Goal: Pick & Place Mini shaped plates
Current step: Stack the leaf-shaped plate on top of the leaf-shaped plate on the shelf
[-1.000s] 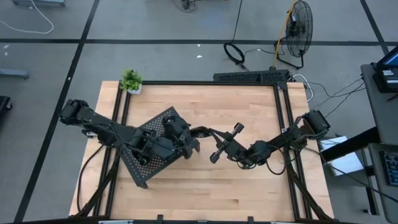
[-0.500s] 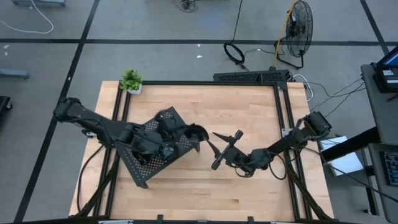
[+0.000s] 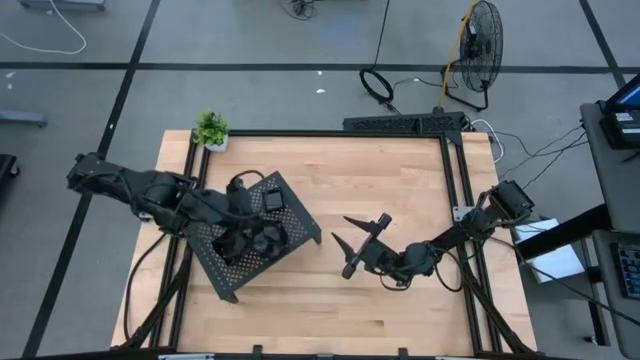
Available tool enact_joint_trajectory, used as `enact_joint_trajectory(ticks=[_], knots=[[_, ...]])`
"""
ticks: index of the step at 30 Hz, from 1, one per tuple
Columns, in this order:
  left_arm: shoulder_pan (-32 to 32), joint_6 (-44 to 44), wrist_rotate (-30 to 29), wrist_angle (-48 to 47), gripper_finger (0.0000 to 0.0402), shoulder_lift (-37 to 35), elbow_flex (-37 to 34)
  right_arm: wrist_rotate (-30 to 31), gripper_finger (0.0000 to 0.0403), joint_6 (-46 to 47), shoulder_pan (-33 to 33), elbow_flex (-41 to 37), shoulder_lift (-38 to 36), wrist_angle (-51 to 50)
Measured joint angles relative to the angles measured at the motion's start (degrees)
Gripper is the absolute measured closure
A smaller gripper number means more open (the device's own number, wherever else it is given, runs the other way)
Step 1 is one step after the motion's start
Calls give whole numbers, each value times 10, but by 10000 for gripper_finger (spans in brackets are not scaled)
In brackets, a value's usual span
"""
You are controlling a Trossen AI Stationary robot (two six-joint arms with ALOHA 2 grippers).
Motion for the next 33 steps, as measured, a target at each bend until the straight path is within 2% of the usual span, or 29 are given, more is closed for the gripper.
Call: enact_joint_trajectory(ticks=[5, 13, 17, 23, 33], knots=[[6, 46, 23, -69, 395, -1, 0, -1, 185, 14, -2, 0, 0, 0], [6, 81, 27, -62, 395, 37, 0, 0, 186, 30, -5, 0, 0, -31], [6, 80, 22, -63, 362, 46, 0, 0, 186, 30, -5, 0, 0, -45], [6, 82, -24, -63, 312, 41, 0, 0, 187, 31, -5, 0, 0, -46], [6, 82, -44, -62, 262, 36, 0, 1, 188, 37, -5, 0, 0, -50]])
